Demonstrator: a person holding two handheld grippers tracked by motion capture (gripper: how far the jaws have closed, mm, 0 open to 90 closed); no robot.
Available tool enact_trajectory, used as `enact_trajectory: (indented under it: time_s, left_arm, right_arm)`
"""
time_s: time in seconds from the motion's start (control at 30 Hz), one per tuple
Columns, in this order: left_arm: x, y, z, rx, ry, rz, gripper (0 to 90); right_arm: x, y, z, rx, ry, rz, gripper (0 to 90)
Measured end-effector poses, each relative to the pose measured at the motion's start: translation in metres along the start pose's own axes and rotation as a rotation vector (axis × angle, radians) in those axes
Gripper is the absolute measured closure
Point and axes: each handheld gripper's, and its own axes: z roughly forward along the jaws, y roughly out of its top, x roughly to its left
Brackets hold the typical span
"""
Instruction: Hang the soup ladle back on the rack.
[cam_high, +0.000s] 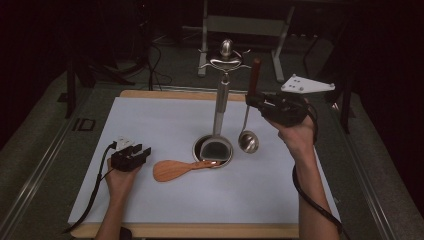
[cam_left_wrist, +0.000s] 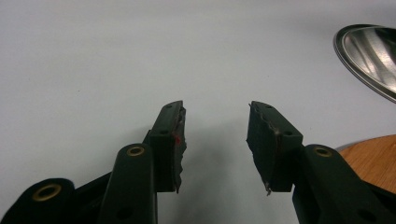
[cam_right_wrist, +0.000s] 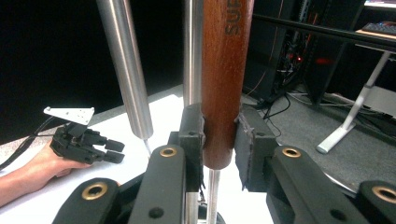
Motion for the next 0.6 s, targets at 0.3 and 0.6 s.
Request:
enact_trajectory:
  time_s: [0.3,0.6]
  left_arm:
    - [0.0,0.0,0.0,0.0,-0.001,-0.001,56.8]
    - [0.0,0.0,0.0,0.0,-0.001,0.0,56.8]
  right_arm:
    - [-0.001,0.004,0.011,0.033,0.023,-0.006,74.2]
    - [-0.003,0.001,0.018,0.048,0.046,0.008,73.7]
